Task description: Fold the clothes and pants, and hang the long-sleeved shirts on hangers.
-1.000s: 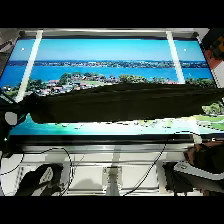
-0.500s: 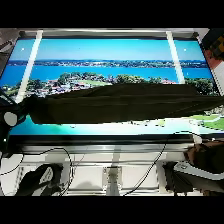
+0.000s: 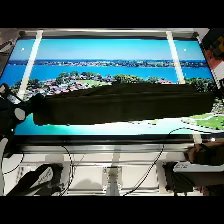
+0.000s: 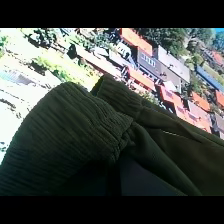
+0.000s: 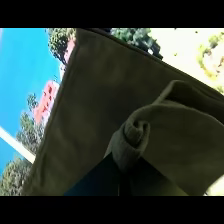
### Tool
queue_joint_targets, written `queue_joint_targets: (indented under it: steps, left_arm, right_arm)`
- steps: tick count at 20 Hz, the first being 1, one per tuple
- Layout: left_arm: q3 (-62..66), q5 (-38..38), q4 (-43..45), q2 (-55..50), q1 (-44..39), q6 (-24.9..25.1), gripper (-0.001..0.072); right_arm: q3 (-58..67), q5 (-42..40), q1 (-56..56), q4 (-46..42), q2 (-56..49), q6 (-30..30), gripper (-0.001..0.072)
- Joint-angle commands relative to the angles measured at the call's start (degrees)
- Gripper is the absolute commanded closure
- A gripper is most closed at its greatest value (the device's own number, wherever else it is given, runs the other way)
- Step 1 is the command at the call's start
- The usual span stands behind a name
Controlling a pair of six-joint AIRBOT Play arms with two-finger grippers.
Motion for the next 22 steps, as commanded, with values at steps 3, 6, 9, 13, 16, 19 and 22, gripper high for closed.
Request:
queue_joint_targets:
  steps: [3,6,9,13,16,19,22]
  left_arm:
    - [0.1,10.0,-6.0,-6.2,-0.1,-1.0,0.0689]
    - [0.1,14.5,-9.8,-8.5,-0.3,-1.0,0.0685]
    - [0.1,24.8,-9.8,-10.4,-1.4,-1.0,0.0389]
    - [3.5,34.9,-9.8,-13.5,-2.5,-4.2,0.0381]
    - [9.9,29.5,-5.6,-15.6,-2.5,-3.8,0.0380]
    - [17.6,10.7,1.2,-15.1,-2.2,-3.2,0.0381]
    - [25.3,-9.3,0.7,-15.2,-0.3,9.2,0.0655]
  right_arm:
    - [0.0,-8.2,4.6,3.3,-5.3,4.3,0.0698]
    - [0.5,-11.3,6.4,6.5,-7.5,4.3,0.0696]
    - [0.7,-18.8,8.3,10.9,-9.0,4.3,0.0569]
    - [0.7,-31.5,10.6,17.8,-9.7,4.2,0.0438]
    - [2.4,-27.9,10.6,17.8,-9.7,-0.7,0.0430]
    - [8.3,-16.2,9.4,17.7,-9.6,-9.4,0.0366]
    - [15.7,-7.5,9.4,16.7,-9.6,-14.6,0.0690]
